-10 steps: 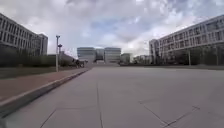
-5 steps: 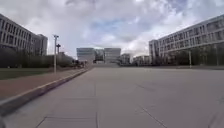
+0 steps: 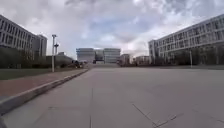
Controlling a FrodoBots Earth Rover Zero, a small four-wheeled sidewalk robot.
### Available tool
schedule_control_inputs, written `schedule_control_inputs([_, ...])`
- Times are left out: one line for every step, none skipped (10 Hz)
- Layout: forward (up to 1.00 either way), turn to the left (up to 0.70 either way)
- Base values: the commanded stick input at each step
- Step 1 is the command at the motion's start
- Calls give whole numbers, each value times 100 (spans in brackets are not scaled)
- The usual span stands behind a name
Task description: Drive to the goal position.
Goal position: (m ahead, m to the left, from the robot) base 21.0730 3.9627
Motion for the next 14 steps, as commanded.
schedule_control_inputs([70,0])
schedule_control_inputs([70,0])
schedule_control_inputs([70,0])
schedule_control_inputs([70,0])
schedule_control_inputs([70,0])
schedule_control_inputs([70,0])
schedule_control_inputs([70,0])
schedule_control_inputs([70,0])
schedule_control_inputs([70,0])
schedule_control_inputs([70,0])
schedule_control_inputs([70,0])
schedule_control_inputs([70,0])
schedule_control_inputs([70,0])
schedule_control_inputs([70,0])
